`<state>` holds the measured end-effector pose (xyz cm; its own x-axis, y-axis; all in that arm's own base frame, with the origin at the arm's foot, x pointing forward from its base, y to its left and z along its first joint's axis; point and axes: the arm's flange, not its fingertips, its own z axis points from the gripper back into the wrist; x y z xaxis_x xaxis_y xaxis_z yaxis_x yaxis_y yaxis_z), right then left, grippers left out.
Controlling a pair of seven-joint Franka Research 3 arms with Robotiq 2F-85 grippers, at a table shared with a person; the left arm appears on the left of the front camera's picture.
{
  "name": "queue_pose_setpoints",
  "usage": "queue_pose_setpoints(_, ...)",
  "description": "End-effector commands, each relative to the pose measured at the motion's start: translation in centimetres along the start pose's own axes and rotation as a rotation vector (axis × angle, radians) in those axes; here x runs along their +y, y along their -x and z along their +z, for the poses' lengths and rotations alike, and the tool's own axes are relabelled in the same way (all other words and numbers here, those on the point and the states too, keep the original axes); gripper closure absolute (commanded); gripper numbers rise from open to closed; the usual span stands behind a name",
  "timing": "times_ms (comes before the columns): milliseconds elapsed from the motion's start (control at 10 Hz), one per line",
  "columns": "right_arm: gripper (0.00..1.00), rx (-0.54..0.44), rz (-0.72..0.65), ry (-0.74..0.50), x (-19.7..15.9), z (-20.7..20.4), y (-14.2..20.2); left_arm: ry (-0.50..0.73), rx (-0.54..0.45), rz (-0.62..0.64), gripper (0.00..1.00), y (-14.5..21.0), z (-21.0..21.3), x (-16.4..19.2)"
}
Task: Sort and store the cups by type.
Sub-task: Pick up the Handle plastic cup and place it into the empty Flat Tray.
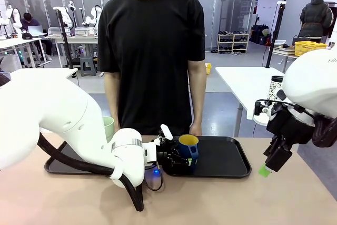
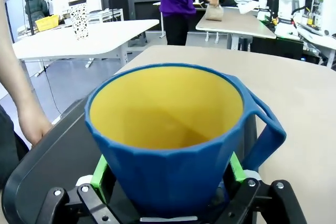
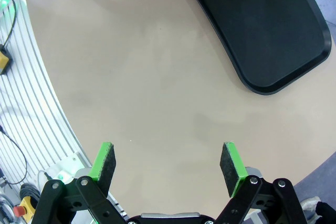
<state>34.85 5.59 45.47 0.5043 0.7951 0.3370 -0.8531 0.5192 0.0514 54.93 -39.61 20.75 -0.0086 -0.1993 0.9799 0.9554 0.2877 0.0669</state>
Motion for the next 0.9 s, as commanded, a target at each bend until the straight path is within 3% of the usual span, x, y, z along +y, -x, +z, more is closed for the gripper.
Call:
queue_pose_setpoints(0, 0.0, -0.002, -0.009, 0.009, 0.1, -0.2, 0.1, -0.045, 0.024, -0.045, 0.0, -0.1, 1.5, -1.4)
queue_pose_setpoints(800, 0.0, -0.002, -0.009, 0.009, 0.1, -0.2, 0.1, -0.106, 0.057, -0.046, 0.0, 0.4, 4.7, -3.5)
